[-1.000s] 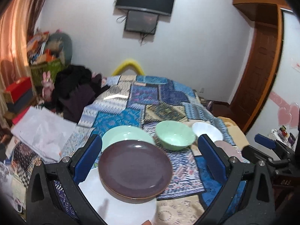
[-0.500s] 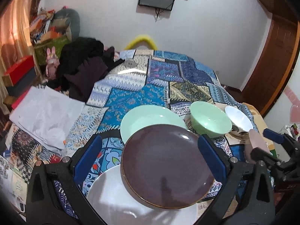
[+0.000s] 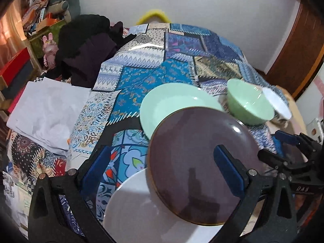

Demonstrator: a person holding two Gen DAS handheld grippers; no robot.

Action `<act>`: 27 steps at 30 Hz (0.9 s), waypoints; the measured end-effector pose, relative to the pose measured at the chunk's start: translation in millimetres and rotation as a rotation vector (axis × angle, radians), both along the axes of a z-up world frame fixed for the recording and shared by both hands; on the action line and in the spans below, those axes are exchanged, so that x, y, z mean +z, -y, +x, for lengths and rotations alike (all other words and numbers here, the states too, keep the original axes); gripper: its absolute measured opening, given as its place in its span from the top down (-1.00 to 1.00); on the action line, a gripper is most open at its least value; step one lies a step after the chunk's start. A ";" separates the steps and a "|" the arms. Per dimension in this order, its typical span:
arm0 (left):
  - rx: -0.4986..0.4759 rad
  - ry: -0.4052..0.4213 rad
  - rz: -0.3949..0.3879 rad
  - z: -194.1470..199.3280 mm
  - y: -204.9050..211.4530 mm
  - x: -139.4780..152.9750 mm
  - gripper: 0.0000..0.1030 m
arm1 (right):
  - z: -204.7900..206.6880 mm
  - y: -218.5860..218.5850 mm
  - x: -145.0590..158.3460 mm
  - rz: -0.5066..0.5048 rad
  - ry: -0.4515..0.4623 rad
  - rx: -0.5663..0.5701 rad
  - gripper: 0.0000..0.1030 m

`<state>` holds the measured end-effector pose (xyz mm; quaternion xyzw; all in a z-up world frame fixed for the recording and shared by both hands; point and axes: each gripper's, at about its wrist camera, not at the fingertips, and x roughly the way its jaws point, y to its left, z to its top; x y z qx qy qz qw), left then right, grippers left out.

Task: Organize plates and bowls

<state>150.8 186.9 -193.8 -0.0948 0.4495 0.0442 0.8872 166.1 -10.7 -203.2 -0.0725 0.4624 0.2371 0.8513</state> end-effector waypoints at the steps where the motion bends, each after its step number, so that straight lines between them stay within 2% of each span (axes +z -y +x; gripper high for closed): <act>1: -0.004 -0.005 0.001 0.5 -0.6 -2.9 -0.80 | 0.8 0.6 -2.9 0.003 -0.016 -0.001 -0.57; 4: -0.027 -0.035 -0.030 3.0 -4.7 -10.2 -0.49 | 5.1 1.9 -9.9 0.008 -0.050 -0.013 -0.44; 10: -0.054 -0.075 -0.069 7.6 -7.4 -21.0 -0.28 | 8.9 1.9 -20.6 0.022 -0.117 -0.013 -0.13; 11: -0.068 -0.081 -0.077 8.5 -6.4 -22.3 -0.25 | 9.4 0.6 -21.7 0.025 -0.126 -0.012 -0.12; 13: -0.087 -0.095 -0.077 9.7 -4.1 -24.9 -0.04 | 10.7 -1.1 -23.1 0.031 -0.142 -0.008 -0.09; 16: -0.095 -0.123 -0.092 12.4 -4.9 -31.4 0.11 | 10.0 -3.4 -24.8 0.032 -0.155 0.002 -0.09; 21: -0.091 -0.159 -0.132 14.0 -7.3 -41.7 0.16 | 11.9 -4.5 -26.2 0.044 -0.173 0.007 -0.09; 27: -0.087 -0.159 -0.178 16.2 -11.0 -43.5 0.16 | 13.5 -5.9 -28.5 0.069 -0.199 0.010 -0.08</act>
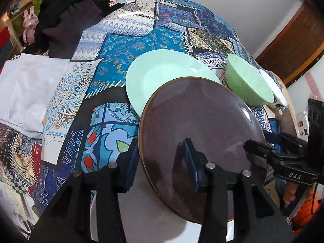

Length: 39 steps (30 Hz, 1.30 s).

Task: Organize plates and bowls

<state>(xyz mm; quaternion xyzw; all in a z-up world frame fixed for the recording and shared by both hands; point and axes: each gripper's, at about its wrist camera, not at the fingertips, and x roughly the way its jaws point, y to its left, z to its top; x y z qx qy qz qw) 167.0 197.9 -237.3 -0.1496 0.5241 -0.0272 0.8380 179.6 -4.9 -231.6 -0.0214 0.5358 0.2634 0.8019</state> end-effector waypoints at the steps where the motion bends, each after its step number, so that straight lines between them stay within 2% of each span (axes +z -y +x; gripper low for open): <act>1: -0.001 0.000 -0.002 0.4 -0.2 -0.2 0.17 | -0.3 -0.4 -0.1 0.009 -0.006 0.003 0.00; 4: -0.005 0.003 0.005 1.2 1.8 0.7 0.19 | -1.0 -3.4 -1.1 0.046 -0.033 0.024 0.23; 12: 0.004 -0.001 -0.007 0.8 0.6 1.7 0.21 | 0.8 3.0 -2.4 0.095 -0.059 -0.010 0.38; 18: -0.028 0.007 -0.013 0.6 6.2 4.0 0.21 | -0.2 9.5 -0.7 0.096 -0.053 -0.029 0.38; 27: -0.019 0.021 -0.015 -0.7 10.9 11.3 0.21 | -6.2 16.4 8.2 0.113 -0.021 -0.028 0.38; 39: -0.035 0.087 0.030 -19.7 28.6 41.6 0.29 | -22.3 32.7 33.3 0.128 0.062 -0.024 0.38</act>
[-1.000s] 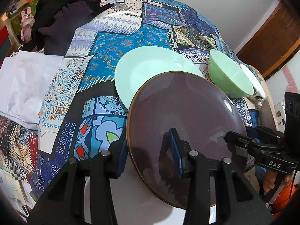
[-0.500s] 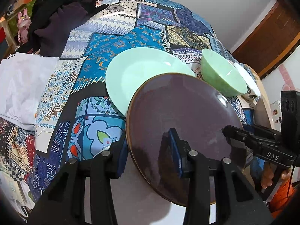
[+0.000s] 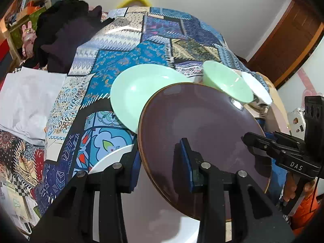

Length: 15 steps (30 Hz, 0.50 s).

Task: Organize plates and bowls

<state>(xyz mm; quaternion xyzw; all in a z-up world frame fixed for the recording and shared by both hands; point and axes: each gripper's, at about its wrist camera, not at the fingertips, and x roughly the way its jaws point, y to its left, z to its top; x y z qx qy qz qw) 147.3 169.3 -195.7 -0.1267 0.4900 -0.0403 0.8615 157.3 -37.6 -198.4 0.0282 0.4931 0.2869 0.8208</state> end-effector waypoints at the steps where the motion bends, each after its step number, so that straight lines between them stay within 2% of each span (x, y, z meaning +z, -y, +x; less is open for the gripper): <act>1: -0.002 0.008 0.005 -2.2 2.8 3.5 0.29 | -1.6 2.1 2.5 0.002 0.006 0.000 0.38; 15: -0.041 0.073 0.027 -33.6 47.2 41.4 0.29 | -35.2 39.6 34.6 0.031 0.077 -0.025 0.38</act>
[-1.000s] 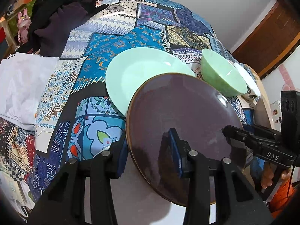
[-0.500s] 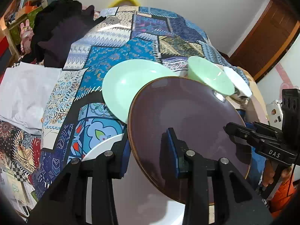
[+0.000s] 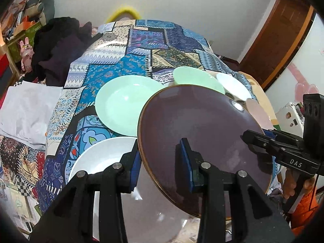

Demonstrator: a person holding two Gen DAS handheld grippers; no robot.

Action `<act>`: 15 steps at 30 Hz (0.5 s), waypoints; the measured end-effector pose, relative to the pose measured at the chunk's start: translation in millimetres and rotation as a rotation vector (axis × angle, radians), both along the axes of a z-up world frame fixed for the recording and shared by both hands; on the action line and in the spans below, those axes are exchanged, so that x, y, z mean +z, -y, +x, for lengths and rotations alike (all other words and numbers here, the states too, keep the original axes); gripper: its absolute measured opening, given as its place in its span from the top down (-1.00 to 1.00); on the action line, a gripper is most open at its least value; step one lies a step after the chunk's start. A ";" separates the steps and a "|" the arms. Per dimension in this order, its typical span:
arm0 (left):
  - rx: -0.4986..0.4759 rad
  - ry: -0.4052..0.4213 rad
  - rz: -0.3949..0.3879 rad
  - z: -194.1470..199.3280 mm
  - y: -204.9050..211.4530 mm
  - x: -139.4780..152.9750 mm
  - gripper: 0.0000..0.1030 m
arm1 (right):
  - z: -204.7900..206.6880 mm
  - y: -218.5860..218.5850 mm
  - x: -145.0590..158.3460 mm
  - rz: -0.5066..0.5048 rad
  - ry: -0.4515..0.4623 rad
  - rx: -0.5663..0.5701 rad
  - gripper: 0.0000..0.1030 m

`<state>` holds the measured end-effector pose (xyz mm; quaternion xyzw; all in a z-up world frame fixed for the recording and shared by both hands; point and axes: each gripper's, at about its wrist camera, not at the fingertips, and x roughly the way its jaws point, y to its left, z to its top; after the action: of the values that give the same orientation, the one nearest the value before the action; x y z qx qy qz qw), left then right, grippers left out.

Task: Organize plates and bowls

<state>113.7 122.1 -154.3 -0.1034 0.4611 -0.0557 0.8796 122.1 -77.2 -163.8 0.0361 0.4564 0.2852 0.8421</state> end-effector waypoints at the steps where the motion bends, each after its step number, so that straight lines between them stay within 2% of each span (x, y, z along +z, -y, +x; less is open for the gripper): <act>1: -0.003 0.003 0.005 -2.4 3.9 1.6 0.29 | -2.1 3.0 1.4 0.001 0.003 -0.002 0.38; 9: -0.028 0.007 0.015 -16.5 31.0 7.4 0.29 | -17.3 25.7 3.5 0.003 0.010 -0.017 0.38; 15: -0.053 -0.017 0.021 -23.4 48.2 1.2 0.29 | -20.9 39.0 -6.8 0.009 -0.019 -0.025 0.38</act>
<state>90.3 73.9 -153.2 -0.0823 0.4716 -0.0733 0.8749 101.3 -116.2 -170.6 0.0483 0.4626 0.2762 0.8411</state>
